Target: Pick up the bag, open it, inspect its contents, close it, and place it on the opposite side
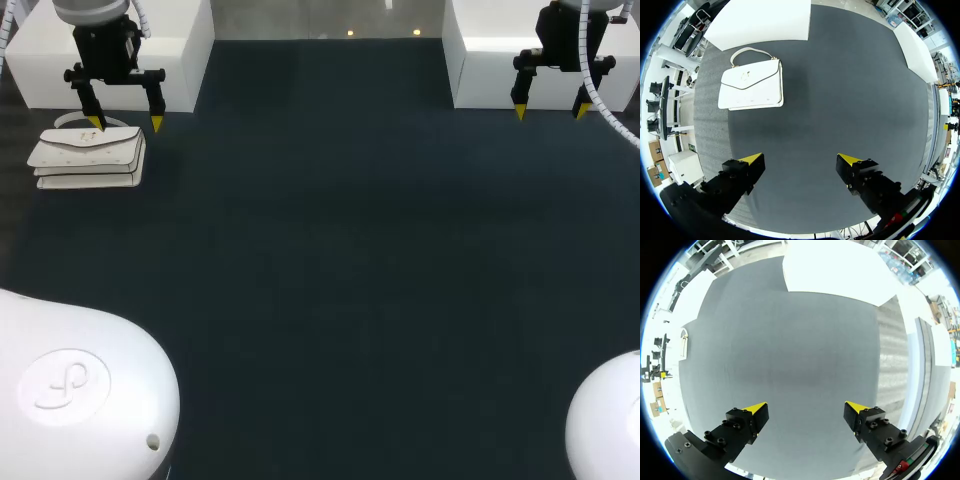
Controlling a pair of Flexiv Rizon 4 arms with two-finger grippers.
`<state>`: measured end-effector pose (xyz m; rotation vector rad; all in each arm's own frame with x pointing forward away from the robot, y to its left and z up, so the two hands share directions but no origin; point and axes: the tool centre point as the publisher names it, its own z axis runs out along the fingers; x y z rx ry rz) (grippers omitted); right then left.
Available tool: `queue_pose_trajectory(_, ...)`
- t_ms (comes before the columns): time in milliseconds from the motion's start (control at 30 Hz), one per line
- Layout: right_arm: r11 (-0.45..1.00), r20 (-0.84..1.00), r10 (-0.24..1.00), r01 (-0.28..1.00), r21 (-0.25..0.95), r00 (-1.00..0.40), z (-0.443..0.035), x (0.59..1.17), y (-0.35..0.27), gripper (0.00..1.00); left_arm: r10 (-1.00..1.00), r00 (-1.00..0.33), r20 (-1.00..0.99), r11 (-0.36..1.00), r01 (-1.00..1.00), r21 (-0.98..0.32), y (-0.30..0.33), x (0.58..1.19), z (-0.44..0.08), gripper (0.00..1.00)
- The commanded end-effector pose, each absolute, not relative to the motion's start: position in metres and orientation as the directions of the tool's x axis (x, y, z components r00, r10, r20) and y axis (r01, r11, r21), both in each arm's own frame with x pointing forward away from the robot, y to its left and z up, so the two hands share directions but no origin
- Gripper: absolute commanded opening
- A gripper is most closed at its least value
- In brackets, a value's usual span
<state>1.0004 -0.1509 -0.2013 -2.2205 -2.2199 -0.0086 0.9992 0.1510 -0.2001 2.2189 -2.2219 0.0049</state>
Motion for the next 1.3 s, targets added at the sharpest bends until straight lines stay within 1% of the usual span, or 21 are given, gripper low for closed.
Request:
queue_pose_trajectory(33, 0.0, 0.002, 1.0, 1.0, 0.001, 0.0, -0.201, 1.0, -0.15, 1.0, -1.0, -0.001, 0.002, 0.001, -1.0, -0.001, 0.15, 0.999, -0.2, 1.0)
queue_pose_trajectory(433, 0.0, 0.002, 1.0, 1.0, 0.001, 0.0, -0.201, 1.0, -0.15, 1.0, -1.0, -0.001, 0.002, 0.001, -1.0, -0.001, 0.15, 0.999, -0.2, 1.0)
queue_pose_trajectory(467, 0.0, 0.002, 1.0, 1.0, 0.001, 0.0, -0.201, 1.0, -0.15, 1.0, -0.999, -0.03, 0.02, 0.03, -1.0, -0.007, 0.15, 1.0, -0.201, 1.0)
queue_pose_trajectory(633, 0.258, -0.018, 0.966, 0.957, 0.132, -0.258, -0.206, 1.007, -0.131, 1.0, -0.992, -0.071, 0.104, 0.069, -0.997, -0.025, 0.159, 1.003, -0.204, 1.0)
queue_pose_trajectory(667, 0.284, -0.017, 0.958, 0.948, 0.144, -0.285, -0.207, 1.006, -0.128, 1.0, -0.99, -0.078, 0.121, 0.075, -0.997, -0.03, 0.163, 1.003, -0.205, 1.0)
queue_pose_trajectory(733, 0.393, -0.025, 0.917, 0.891, 0.226, -0.398, -0.209, 1.005, -0.121, 1.0, -0.986, -0.075, 0.147, 0.071, -0.997, -0.034, 0.173, 1.005, -0.205, 1.0)
queue_pose_trajectory(867, 0.562, -0.093, 0.82, 0.766, 0.313, -0.564, -0.218, 1.0, -0.11, 1.0, -0.978, -0.086, 0.188, 0.078, -0.996, -0.052, 0.197, 1.009, -0.206, 1.0)
queue_pose_trajectory(933, 0.627, -0.107, 0.769, 0.709, 0.323, -0.631, -0.224, 1.0, -0.105, 1.0, -0.978, -0.066, 0.198, 0.057, -0.997, -0.054, 0.211, 1.012, -0.208, 1.0)
queue_pose_trajectory(1000, 0.701, -0.125, 0.693, 0.623, 0.349, -0.71, -0.229, 1.0, -0.098, 1.0, -0.972, -0.041, 0.233, 0.027, -0.998, -0.062, 0.225, 1.015, -0.21, 1.0)
queue_pose_trajectory(1133, 0.784, -0.128, 0.554, 0.464, 0.413, -0.822, -0.237, 1.0, -0.084, 1.0, -0.963, 0.031, 0.267, -0.05, -0.997, -0.065, 0.25, 1.019, -0.215, 1.0)
queue_pose_trajectory(1167, 0.79, -0.132, 0.544, 0.452, 0.414, -0.829, -0.239, 1.001, -0.08, 1.0, -0.959, 0.045, 0.279, -0.065, -0.996, -0.063, 0.255, 1.02, -0.216, 1.0)
queue_pose_trajectory(1300, 0.838, -0.134, 0.408, 0.312, 0.448, -0.903, -0.246, 1.003, -0.066, 1.0, -0.946, 0.078, 0.315, -0.101, -0.993, -0.059, 0.272, 1.023, -0.22, 1.0)
